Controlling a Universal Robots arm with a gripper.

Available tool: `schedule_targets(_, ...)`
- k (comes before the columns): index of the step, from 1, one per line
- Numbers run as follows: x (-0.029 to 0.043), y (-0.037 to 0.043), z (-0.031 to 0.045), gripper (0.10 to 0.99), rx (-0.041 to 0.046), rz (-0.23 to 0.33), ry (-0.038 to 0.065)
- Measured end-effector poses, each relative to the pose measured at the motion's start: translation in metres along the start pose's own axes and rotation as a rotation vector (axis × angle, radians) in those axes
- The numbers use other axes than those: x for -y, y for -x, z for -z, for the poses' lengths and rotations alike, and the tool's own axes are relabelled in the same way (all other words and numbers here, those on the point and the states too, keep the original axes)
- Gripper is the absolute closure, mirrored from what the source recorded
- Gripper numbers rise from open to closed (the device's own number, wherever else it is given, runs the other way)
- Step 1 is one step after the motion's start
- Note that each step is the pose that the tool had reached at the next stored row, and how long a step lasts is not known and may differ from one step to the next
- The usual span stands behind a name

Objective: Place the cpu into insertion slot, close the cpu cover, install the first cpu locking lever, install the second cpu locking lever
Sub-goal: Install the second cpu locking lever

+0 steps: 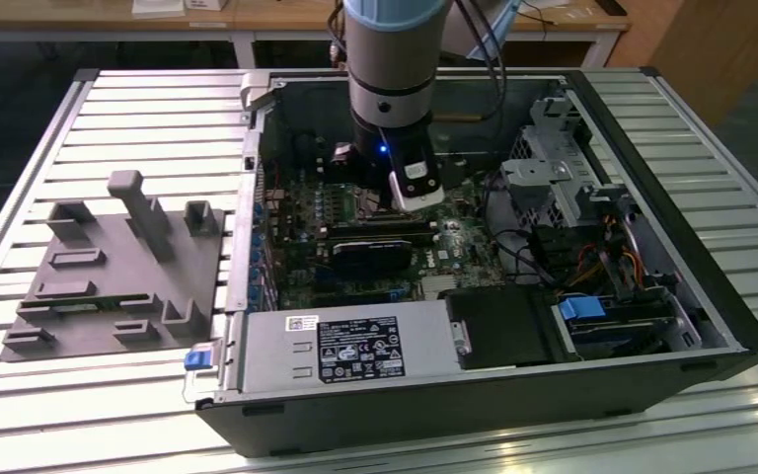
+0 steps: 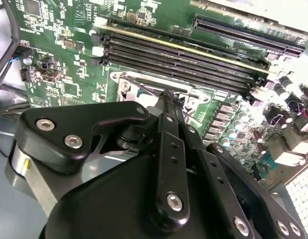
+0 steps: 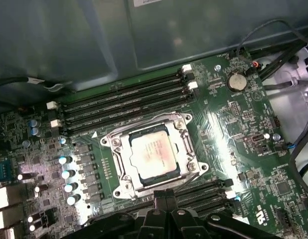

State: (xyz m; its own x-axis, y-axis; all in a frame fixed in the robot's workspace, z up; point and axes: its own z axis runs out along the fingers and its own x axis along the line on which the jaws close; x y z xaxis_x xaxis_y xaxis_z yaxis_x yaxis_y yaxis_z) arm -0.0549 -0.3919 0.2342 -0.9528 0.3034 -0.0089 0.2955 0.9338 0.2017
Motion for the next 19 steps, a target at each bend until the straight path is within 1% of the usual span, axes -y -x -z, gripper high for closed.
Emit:
schedule_targets(3,0.0026,-0.0018,-0.0016,0.98,-0.0054,0.002,0.018)
schedule_targets(5,0.004,-0.0034,-0.003,0.98,-0.0069,0.006,0.025)
schedule_targets(8,0.0059,-0.0058,-0.0053,0.98,-0.0059,0.012,0.031)
schedule_targets(19,0.0138,-0.0149,-0.0134,0.98,0.0012,0.033,0.049)
